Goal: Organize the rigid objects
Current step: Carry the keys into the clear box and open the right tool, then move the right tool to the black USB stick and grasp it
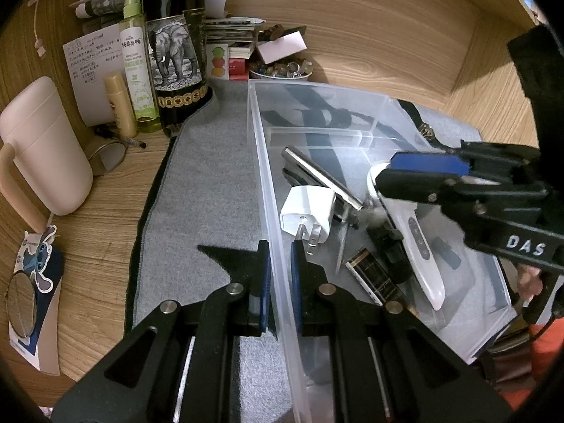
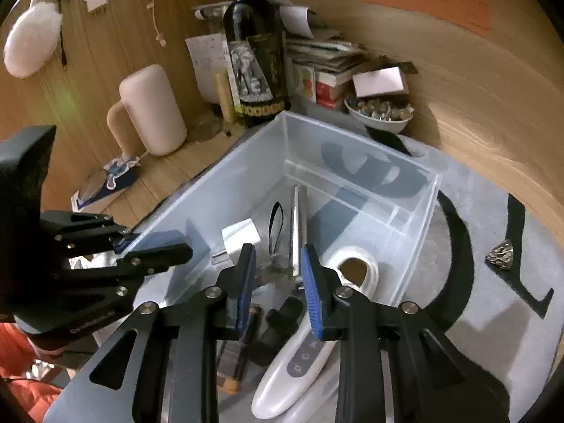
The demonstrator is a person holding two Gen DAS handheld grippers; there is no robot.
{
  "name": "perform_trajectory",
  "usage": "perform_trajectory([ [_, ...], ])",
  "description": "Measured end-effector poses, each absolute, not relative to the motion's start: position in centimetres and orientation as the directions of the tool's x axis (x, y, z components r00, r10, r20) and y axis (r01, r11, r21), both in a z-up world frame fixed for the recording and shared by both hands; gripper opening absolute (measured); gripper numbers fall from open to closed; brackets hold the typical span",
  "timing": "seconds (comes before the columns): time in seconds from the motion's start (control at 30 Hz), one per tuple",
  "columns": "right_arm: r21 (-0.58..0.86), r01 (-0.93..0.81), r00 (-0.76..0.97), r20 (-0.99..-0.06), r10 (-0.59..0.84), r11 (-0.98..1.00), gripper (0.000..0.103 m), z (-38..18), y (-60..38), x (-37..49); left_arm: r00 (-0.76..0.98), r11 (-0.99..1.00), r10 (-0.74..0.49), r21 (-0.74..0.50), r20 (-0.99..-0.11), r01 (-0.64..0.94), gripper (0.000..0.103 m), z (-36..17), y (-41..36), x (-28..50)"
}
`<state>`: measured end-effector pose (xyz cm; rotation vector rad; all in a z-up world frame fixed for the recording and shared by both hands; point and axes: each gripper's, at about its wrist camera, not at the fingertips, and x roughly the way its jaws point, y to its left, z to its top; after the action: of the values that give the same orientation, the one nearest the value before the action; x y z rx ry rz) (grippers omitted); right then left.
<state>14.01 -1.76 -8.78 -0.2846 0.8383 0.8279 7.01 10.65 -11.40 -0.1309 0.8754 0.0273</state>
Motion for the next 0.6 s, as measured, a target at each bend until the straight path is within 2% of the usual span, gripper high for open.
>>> perform_trajectory([
  [0.07, 0.076, -0.741, 0.41, -0.735, 0.54, 0.667, 0.038, -8.1, -2.2, 13.7, 0.64, 0.992, -0.029, -0.102, -0.767, -0.077, 0.01, -11.4, 10.6, 7.0],
  [0.2, 0.063, -0.728, 0.455, -0.701, 0.549, 0.683, 0.044, -6.6, -3.3, 13.3, 0.641, 0.992, -0.028, -0.102, -0.767, -0.078, 0.01, -11.4, 10.6, 7.0],
  [0.27, 0.058, -0.718, 0.477, -0.684, 0.552, 0.693, 0.052, -5.9, -3.9, 13.2, 0.64, 0.992, -0.028, -0.102, -0.767, -0.078, 0.01, -11.4, 10.6, 7.0],
  [0.6, 0.009, -0.637, 0.585, -0.646, 0.49, 0.771, 0.055, -4.6, -8.6, 12.5, 0.641, 0.992, -0.028, -0.101, -0.767, -0.078, 0.01, -11.4, 10.6, 7.0],
])
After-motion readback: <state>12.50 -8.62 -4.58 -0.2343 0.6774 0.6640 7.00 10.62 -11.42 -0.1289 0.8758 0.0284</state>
